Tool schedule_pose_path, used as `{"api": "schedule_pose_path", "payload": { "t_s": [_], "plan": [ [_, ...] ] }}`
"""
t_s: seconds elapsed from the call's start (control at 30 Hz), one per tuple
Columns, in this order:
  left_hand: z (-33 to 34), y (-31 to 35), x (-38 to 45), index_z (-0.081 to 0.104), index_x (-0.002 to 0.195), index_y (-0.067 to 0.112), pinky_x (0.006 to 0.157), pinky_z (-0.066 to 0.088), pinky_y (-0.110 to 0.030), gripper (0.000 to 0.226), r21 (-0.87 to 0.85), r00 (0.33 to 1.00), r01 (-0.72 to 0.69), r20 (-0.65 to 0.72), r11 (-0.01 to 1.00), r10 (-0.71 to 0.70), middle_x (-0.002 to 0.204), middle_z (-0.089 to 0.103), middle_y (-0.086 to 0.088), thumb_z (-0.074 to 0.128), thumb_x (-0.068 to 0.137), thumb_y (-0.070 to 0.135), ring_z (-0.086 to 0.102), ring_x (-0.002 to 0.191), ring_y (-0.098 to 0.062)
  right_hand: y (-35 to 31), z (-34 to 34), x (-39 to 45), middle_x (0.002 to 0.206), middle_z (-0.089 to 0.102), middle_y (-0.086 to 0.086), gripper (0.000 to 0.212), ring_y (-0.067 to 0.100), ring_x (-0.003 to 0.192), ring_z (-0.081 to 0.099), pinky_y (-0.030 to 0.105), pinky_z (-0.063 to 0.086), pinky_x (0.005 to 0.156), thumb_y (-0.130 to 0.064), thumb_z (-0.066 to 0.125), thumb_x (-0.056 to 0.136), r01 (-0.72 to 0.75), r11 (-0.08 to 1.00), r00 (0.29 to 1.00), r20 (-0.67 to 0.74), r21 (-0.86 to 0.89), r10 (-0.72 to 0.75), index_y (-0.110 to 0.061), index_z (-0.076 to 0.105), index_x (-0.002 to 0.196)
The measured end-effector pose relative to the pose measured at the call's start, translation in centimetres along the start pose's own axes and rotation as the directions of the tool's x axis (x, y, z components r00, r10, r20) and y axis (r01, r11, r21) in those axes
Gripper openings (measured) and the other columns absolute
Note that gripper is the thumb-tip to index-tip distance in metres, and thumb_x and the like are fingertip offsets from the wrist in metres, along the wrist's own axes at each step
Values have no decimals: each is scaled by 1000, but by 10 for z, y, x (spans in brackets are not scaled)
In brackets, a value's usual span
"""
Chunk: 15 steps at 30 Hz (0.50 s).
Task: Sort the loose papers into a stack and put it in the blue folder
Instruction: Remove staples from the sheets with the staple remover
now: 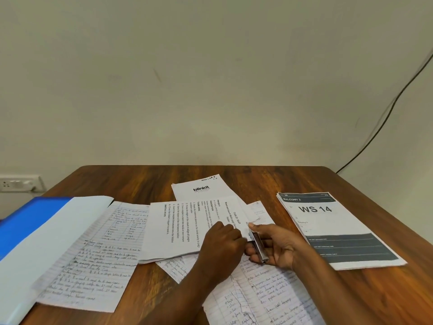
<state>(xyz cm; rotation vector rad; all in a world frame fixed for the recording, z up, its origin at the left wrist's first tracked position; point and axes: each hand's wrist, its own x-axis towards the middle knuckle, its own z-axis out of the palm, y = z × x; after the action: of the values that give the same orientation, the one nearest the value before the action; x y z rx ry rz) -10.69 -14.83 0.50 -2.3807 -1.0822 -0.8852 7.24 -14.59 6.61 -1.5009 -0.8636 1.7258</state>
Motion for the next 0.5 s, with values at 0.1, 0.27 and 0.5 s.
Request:
{"api": "schedule_pose_path", "payload": {
  "t_s": [0.1,0.27,0.5],
  "plan": [
    [-1,0,1,75,73,23,63,41,-27,19,0,1000,-2,-13,1000,2,66,66,6,76,92,24,55,63,-12,1,1,3,90,74,28,51,33,69,73,43,66,60,-27,86,85,10,1000,1000,-27,0,-10,10,66,115],
    [4,-3,-1,73,72,21,60,45,-30,21,-37,1000,8,-19,999,-9,65,62,4,73,93,20,52,64,-13,4,4,5,82,73,24,45,28,62,71,37,63,53,-29,83,88,31,1000,998,-57,0,-31,8,67,109],
    [13,-4,-4,72,76,17,59,47,-30,19,-116,999,3,-41,993,-8,71,63,3,69,94,14,54,68,-13,6,6,5,79,73,23,41,28,62,70,38,63,56,-28,82,90,52,999,994,-98,-7,-53,6,67,108]
  ]
}}
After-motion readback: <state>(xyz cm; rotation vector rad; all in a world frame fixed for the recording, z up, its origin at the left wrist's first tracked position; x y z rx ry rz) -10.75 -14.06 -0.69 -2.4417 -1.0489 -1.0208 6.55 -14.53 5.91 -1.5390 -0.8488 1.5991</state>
